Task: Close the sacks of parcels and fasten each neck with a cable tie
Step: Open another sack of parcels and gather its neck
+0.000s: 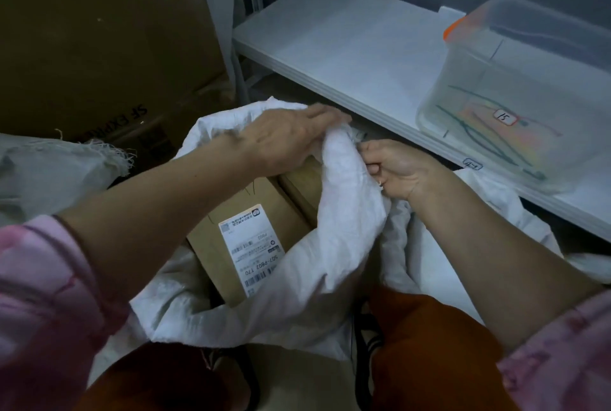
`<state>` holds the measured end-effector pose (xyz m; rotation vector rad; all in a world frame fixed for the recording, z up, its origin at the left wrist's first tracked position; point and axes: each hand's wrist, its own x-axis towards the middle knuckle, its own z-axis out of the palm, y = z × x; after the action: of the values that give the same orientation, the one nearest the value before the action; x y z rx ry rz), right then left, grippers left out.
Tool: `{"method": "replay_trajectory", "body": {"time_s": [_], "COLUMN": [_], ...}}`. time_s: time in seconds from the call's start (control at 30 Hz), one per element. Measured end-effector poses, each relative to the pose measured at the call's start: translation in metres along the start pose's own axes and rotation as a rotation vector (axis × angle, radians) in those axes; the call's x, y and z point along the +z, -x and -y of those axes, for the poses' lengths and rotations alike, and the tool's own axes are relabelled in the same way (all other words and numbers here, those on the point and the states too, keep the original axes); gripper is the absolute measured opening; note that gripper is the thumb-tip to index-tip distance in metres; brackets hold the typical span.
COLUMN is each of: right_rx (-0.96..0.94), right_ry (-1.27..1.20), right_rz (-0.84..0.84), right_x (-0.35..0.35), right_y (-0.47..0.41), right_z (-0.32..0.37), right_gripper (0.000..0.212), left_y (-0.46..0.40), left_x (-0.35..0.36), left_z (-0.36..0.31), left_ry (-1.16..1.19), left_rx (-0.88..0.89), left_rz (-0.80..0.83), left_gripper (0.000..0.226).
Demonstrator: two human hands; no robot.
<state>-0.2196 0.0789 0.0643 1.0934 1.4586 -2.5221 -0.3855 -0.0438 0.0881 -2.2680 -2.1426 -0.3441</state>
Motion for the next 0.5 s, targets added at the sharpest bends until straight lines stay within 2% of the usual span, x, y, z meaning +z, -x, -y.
{"method": "replay_trajectory", "body": {"time_s": [0.07, 0.13, 0.2, 0.23, 0.27, 0.3, 0.33, 0.4, 0.5], "right_rx": [-0.006, 0.014, -0.022, -0.080, -0.185, -0.271, -0.321, -0.294, -0.275], "right_ry": [0.030, 0.218, 0.750, 1.051, 1.246, 1.315, 1.322, 1.363, 1.279], "right_rz": [-0.023, -0.093, -0.321, -0.485, -0.612, -0.651, -0.623, -0.547, -0.552], "right_x": [-0.002, 0.001, 0.008, 0.011, 0.018, 0.029, 0.039, 0.055, 0.050], "right_y": [0.002, 0.007, 0.016, 0.021, 0.028, 0.038, 0.044, 0.048, 0.029], "right_z": [-0.001, 0.003, 0.010, 0.011, 0.012, 0.014, 0.014, 0.005, -0.014], "right_gripper": [0.033, 0.024, 0.009, 0.013, 0.017, 0.021, 0.030, 0.040, 0.023], "left_y": [-0.002, -0.010, -0.018, -0.025, -0.031, -0.039, -0.046, -0.059, -0.068], "left_x": [0.004, 0.002, -0.005, -0.007, -0.008, -0.009, -0.010, -0.010, -0.009], "left_z": [-0.003, -0.008, -0.016, -0.021, -0.028, -0.035, -0.042, -0.048, -0.051], "left_ry": [0.070, 0.048, -0.135, -0.277, -0.408, -0.501, -0.547, -0.517, -0.460], "left_rx": [0.062, -0.011, -0.092, -0.124, -0.157, -0.192, -0.238, -0.350, -0.442], "left_rz": [0.049, 0.118, 0.217, 0.289, 0.351, 0.409, 0.454, 0.520, 0.560], "left_gripper": [0.035, 0.035, 0.031, 0.030, 0.027, 0.025, 0.025, 0.022, 0.018]}}
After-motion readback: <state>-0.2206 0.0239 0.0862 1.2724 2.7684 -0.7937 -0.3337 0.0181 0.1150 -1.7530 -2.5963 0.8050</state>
